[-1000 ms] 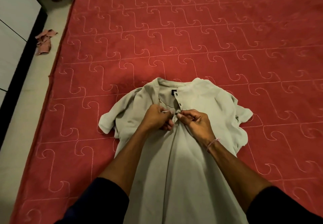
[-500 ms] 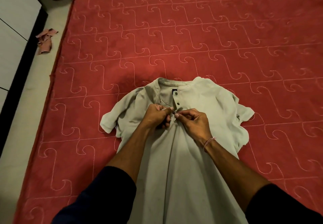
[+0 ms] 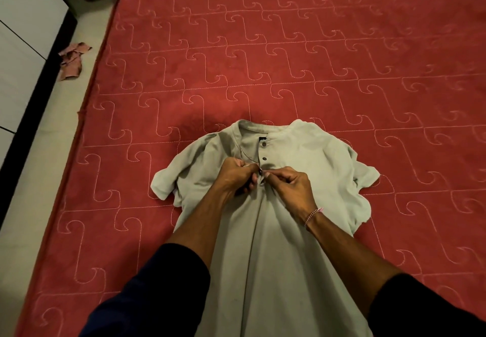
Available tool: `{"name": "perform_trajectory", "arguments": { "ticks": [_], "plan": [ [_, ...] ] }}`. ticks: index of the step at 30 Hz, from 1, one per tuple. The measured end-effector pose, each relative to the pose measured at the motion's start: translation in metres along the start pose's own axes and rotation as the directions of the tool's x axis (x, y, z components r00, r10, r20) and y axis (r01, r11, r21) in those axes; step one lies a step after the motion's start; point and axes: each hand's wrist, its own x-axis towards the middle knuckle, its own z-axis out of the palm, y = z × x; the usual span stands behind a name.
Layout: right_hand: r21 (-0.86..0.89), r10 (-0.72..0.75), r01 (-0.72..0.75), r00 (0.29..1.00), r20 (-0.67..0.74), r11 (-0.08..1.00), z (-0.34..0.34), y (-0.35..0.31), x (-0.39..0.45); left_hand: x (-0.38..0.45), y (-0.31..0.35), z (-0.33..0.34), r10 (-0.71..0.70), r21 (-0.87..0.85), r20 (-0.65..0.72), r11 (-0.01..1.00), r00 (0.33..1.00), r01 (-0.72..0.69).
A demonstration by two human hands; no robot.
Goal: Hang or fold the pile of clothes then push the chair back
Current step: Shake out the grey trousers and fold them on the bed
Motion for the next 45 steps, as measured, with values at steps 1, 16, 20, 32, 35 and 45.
{"name": "perform_trajectory", "arguments": {
  "ticks": [1, 16, 20, 32, 35, 45],
  "plan": [
    [-0.013, -0.013, 0.013, 1.0, 0.01, 1.0, -0.001, -0.001, -0.001, 0.0, 0.0, 0.0, -0.004, 0.006, -0.005, 1.0, 1.0, 0.004],
    [-0.362, -0.041, 0.074, 0.994, 0.096, 0.929, 0.007, 0.015, -0.003, 0.008, -0.003, 0.003, -0.011, 0.061, -0.034, 0.998, 0.999, 0.013],
    [-0.359, -0.074, 0.094, 0.995, 0.07, 0.929, 0.008, 0.012, -0.004, 0.005, -0.001, 0.003, 0.006, 0.049, -0.017, 0.999, 1.0, -0.005],
    [-0.169, 0.085, -0.122, 0.974, -0.21, 0.978, 0.023, -0.025, 0.002, 0.001, 0.023, -0.026, 0.237, 0.639, 0.253, 0.686, 0.938, -0.346],
    [-0.28, 0.146, -0.207, 0.964, -0.223, 0.937, 0.024, -0.039, 0.008, 0.0, 0.041, -0.024, 0.357, 0.906, 0.307, 0.174, 0.882, -0.385],
    [-0.444, 0.251, -0.317, 0.947, -0.201, 0.838, 0.022, -0.049, 0.015, 0.007, 0.057, -0.014, 0.511, 0.881, 0.449, -0.391, 0.733, -0.267]
  ]
}}
